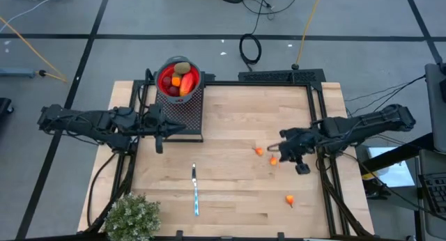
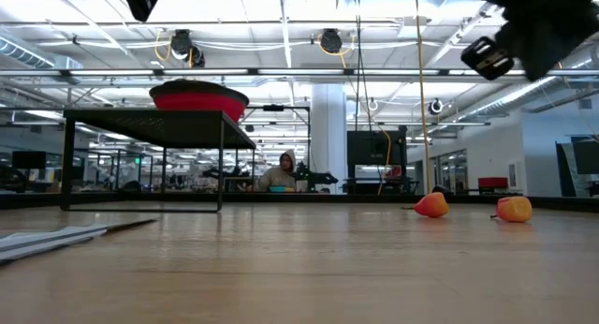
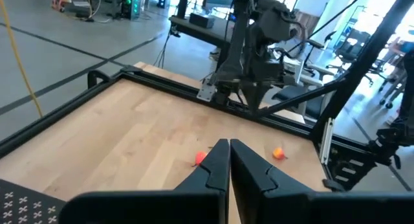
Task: Pick & Place Fruit
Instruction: Put the peach into the red strainer bowl on the shelf
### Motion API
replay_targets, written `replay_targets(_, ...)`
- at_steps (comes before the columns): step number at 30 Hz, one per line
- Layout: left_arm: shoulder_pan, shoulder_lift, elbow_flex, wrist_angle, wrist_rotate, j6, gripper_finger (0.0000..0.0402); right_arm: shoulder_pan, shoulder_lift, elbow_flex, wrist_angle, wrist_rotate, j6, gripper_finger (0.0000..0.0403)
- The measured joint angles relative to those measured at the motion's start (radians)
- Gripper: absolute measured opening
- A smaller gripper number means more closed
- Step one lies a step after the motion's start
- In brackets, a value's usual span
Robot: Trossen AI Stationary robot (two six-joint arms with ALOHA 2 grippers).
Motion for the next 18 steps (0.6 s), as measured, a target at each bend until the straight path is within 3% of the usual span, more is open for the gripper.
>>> replay_targets(8,-0.003,0.000,0.000,0.000,0.000,0.003,0.0006,0.197,0.098,0.031,-0.098,-0.035,-0.121,0.0000)
replay_targets(18,-0.002,0.000,0.000,0.000,0.000,0.003,0.0002,0.368,0.202,0.031,-0.022,-0.031,-0.300,0.0000)
